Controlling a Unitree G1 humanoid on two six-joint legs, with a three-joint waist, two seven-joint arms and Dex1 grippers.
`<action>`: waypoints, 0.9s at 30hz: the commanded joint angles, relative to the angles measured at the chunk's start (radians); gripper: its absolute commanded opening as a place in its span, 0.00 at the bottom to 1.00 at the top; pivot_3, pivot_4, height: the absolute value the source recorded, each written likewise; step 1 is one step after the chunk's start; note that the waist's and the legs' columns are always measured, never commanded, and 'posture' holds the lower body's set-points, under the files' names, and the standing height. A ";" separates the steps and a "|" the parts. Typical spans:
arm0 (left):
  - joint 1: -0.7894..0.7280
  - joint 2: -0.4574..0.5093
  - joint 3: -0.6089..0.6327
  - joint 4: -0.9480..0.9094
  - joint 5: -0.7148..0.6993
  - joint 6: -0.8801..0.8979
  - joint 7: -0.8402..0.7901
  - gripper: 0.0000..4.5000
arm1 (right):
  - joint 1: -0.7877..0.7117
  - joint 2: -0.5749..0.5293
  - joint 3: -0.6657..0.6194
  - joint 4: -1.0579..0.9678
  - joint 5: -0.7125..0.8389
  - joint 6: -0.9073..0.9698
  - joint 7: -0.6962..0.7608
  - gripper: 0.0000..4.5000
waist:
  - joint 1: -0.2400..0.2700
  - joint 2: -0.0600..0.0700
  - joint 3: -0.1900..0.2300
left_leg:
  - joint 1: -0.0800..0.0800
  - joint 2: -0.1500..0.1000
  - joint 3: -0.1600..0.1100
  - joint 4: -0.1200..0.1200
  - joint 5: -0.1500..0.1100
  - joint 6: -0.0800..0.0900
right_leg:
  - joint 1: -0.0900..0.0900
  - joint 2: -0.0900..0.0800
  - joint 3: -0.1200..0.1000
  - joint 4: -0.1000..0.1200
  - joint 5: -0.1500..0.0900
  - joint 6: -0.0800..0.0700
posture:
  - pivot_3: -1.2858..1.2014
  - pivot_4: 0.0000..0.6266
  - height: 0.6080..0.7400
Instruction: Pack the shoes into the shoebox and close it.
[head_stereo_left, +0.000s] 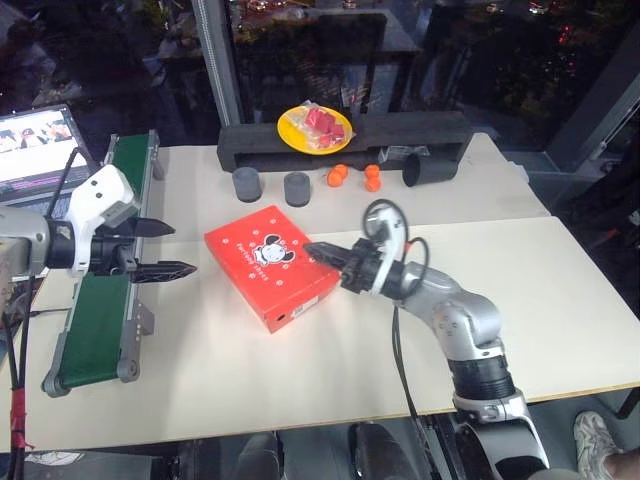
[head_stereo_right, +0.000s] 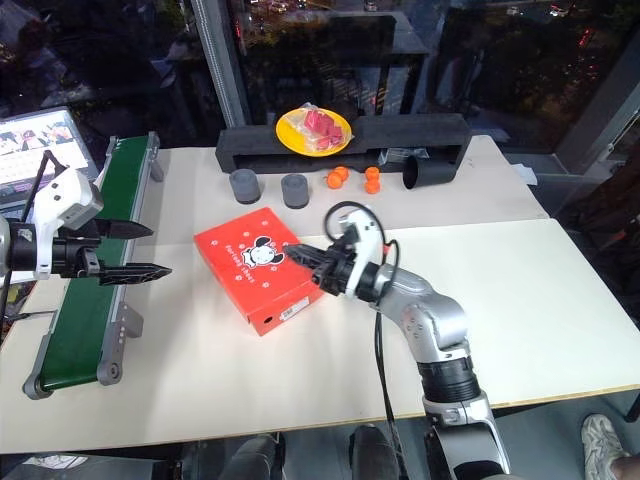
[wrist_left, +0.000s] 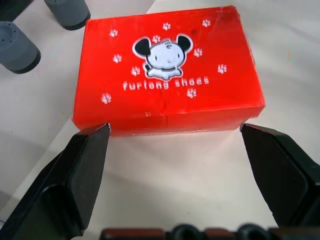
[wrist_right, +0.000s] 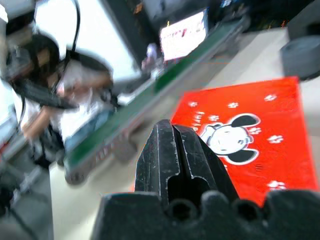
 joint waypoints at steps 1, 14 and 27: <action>0.004 -0.022 0.021 -0.036 -0.007 -0.003 0.033 0.99 | -0.122 -0.013 0.171 0.194 -0.203 -0.123 0.041 0.00 | 0.001 0.000 0.000 | 0.000 0.001 0.000 0.000 0.000 0.000 | 0.000 0.001 0.000 0.000 0.000 0.000 | 0.52 0.24 1.00; 0.169 -0.149 0.077 -0.152 -0.036 0.048 0.189 0.99 | -0.159 -0.073 0.292 0.377 -0.466 -0.284 0.117 0.00 | 0.014 -0.003 -0.002 | 0.004 0.007 0.001 0.000 -0.001 -0.001 | 0.003 0.007 0.001 -0.001 0.003 -0.004 | 0.52 0.24 1.00; 0.126 -0.404 0.087 -0.309 -0.161 0.233 0.473 1.00 | 0.013 -0.330 -0.145 -0.154 -0.266 0.019 0.058 0.24 | 0.032 -0.003 -0.002 | 0.000 0.007 0.001 0.003 -0.001 -0.001 | 0.002 0.007 0.001 -0.003 0.004 -0.006 | 0.52 0.24 1.00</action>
